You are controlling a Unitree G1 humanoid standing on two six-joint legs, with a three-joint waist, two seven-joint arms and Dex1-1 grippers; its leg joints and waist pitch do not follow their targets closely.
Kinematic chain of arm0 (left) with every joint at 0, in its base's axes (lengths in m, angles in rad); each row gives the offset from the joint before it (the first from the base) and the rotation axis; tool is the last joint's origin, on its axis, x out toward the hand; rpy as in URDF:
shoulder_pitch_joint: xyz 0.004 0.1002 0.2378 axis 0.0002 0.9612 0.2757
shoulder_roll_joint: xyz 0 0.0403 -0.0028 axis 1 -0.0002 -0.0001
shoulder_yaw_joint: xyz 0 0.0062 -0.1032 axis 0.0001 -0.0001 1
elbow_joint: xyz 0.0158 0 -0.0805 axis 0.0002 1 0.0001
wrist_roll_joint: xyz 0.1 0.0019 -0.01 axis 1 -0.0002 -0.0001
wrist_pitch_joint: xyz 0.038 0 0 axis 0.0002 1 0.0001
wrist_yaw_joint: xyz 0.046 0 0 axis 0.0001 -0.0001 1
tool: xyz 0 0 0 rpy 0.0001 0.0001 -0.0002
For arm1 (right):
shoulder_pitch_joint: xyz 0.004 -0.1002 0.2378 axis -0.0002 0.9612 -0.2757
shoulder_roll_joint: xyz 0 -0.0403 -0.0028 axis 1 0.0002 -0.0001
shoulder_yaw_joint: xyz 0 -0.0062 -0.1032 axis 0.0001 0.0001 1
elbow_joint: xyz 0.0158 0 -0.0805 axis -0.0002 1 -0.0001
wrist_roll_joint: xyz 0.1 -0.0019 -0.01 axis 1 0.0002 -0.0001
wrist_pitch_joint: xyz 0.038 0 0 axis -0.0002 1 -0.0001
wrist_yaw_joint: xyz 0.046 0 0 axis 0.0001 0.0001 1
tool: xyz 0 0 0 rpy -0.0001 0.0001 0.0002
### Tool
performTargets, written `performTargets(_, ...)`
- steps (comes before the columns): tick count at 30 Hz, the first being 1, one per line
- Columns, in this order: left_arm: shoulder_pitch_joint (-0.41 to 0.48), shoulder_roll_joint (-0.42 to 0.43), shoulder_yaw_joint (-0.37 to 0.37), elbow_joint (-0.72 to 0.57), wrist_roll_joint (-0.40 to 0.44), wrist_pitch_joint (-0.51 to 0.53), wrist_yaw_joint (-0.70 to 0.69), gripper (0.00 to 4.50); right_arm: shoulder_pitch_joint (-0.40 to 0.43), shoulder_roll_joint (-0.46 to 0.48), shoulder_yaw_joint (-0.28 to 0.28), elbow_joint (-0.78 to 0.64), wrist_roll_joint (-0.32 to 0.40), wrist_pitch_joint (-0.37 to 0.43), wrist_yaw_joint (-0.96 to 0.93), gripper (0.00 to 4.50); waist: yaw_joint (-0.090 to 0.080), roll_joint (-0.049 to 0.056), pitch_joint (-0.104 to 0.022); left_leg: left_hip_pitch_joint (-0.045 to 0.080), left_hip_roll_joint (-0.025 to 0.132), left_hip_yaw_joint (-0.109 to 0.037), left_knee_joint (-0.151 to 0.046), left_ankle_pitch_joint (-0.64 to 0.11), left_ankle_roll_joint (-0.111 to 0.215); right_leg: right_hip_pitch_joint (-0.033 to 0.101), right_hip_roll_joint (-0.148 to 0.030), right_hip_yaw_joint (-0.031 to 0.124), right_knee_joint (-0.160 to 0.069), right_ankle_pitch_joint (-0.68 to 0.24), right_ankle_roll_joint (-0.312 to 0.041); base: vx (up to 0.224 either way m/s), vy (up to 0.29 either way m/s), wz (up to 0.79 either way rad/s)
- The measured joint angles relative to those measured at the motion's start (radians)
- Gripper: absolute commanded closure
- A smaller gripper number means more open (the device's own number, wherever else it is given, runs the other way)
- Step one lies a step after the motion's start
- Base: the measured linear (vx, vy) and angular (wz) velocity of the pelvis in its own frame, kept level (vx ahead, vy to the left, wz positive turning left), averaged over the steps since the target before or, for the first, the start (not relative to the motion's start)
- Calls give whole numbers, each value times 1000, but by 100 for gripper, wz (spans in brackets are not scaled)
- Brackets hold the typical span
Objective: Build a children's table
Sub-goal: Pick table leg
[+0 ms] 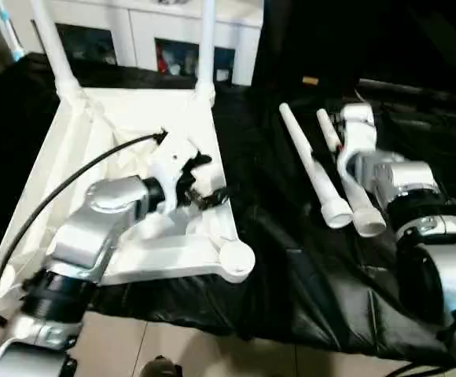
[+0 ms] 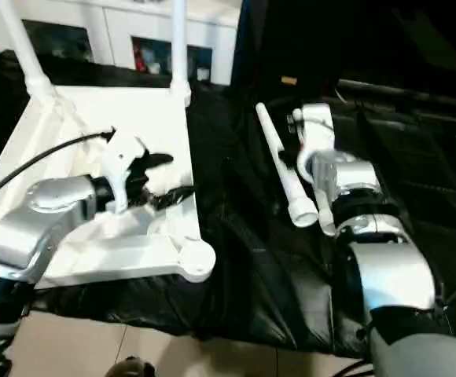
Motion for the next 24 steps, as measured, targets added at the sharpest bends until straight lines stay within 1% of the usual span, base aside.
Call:
performTargets(1, 6, 1, 2, -9, -2, 7, -2, 0, -8, -6, 2, 16, -2, -2, 2, 108, -3, 0, 0, 0, 0, 0, 0, 0, 0, 0, 0, 0, 0, 0, 0, 0, 0, 0)
performTargets(3, 26, 3, 8, -37, -14, 18, -6, 0, -20, -21, 7, 44, -5, -3, 14, 104, -8, 0, 0, 0, 0, 0, 0, 0, 0, 0, 0, 0, 0, 0, 0, 0, 0, 0)
performTargets(4, 36, 7, 8, -52, -17, 27, -7, 0, -20, -29, 7, 59, -9, -4, 22, 82, -10, 0, 0, 0, 0, 0, 0, 0, 0, 0, 0, 0, 0, 0, 0, 0, 0, 0)
performTargets(6, 48, 23, 9, -75, -22, 47, -9, 0, -20, -29, 7, 76, -14, 1, 36, 82, -13, 2, 1, 0, 0, 0, 0, 0, 0, 0, 0, 0, 0, 0, 0, 0, 0, 0)
performTargets(8, 60, 37, 9, -103, -29, 67, -15, 0, -20, -29, 6, 94, -17, 23, 66, 82, -15, 6, 3, 0, 0, 0, 0, 0, 0, 0, 0, 0, 0, 0, 0, 0, 0, 0)
performTargets(10, 61, 45, 9, -118, -37, 81, -30, 0, -20, -26, -6, 108, -8, 56, 96, 82, -15, 8, 4, 0, 0, 0, 0, 0, 0, 0, 0, 0, 0, 0, 0, 0, 0, 0)
performTargets(12, 61, 53, 9, -131, -41, 87, -38, 0, -20, -19, -19, 118, 10, 81, 121, 82, -14, 13, 6, 0, 0, 0, 1, 0, 0, 0, 0, 0, 0, 0, -1, 0, 0, 0)
performTargets(15, 61, 56, 9, -133, -43, 95, -44, 0, -20, -12, -40, 141, 27, 94, 143, 82, -12, 18, 6, 0, 0, 0, 1, 0, 0, 0, 0, 0, 0, 0, -1, 0, 0, 0)
performTargets(16, 61, 56, 9, -134, -43, 101, -44, 0, -20, -6, -53, 147, 38, 100, 152, 82, -10, 18, 6, 0, 0, 0, 1, 0, 0, 0, 0, 0, 0, 0, -1, 0, 0, 0)
performTargets(18, 61, 56, 9, -135, -43, 108, -42, 0, -20, 6, -62, 152, 47, 103, 164, 82, -9, 18, 6, 0, 1, 0, 1, 0, 0, 0, 0, 0, 0, 0, -1, 0, 0, 0)
performTargets(24, 64, 55, 8, -155, -44, 129, -28, 0, -8, 26, -63, 154, 45, 102, 176, 82, -2, 18, 6, -1, 1, 0, 1, 0, 1, 0, 0, 0, 0, 0, -1, 0, 0, 0)
